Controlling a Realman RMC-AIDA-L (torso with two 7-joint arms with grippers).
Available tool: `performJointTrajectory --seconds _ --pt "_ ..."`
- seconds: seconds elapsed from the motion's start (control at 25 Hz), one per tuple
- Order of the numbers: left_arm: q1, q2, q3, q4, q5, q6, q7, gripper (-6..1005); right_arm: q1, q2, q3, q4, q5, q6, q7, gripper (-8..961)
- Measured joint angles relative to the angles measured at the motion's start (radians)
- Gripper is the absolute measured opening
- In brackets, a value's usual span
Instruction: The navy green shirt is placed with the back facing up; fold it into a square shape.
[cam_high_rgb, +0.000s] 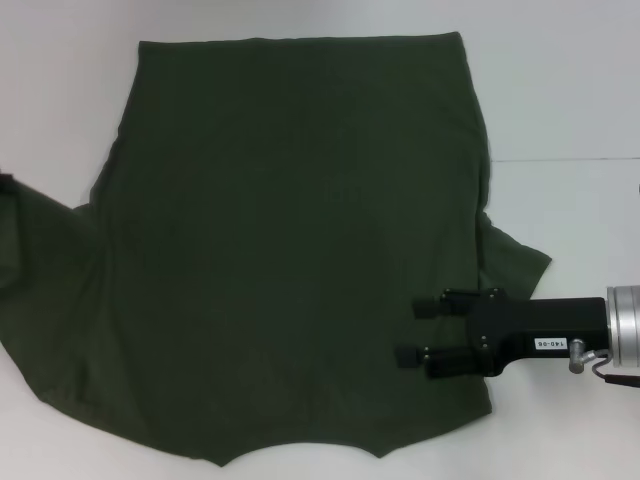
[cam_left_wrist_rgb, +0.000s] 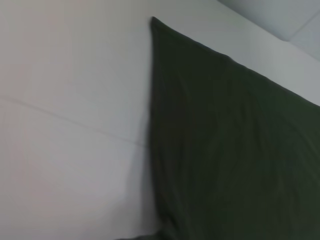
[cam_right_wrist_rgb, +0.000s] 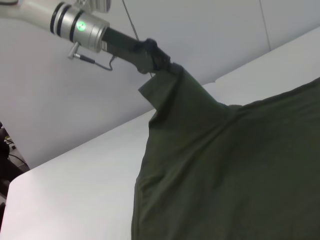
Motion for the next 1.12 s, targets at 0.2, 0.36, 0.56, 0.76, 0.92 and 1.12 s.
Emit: performJointTrajectory --seconds 0.2,0.36,0.56,0.76,0.92,1.12 --pt "-0.031 -0.007 0.061 -0.007 -0.008 0.02 -0.067 7 -0.006 0.0 0.0 0.0 0.0 0.0 -0.004 919" --pt "-0.052 -0.04 0.129 -0.019 -0.023 0.003 -0.127 6 -0.008 0.001 0.0 0.001 -0.001 0.0 -0.007 919" --pt "-0.093 -0.066 0.195 -0.088 -0.026 -0.045 -0.179 7 -0.009 0.002 0.0 0.009 0.0 0.001 -0.008 919" --pt "-0.11 -0.105 0.279 -0.141 -0.026 -0.145 -0.218 10 -0.009 0.005 0.0 0.011 -0.001 0.004 -0.009 919" --pt "-0.121 -0.134 0.302 -0.185 -0.025 -0.219 -0.225 14 -0.012 0.006 0.0 0.012 0.0 0.004 -0.009 919" --pt "-0.134 -0.155 0.313 -0.253 -0.029 -0.31 -0.23 19 -0.015 0.007 0.001 0.012 0.0 0.006 -0.009 919"
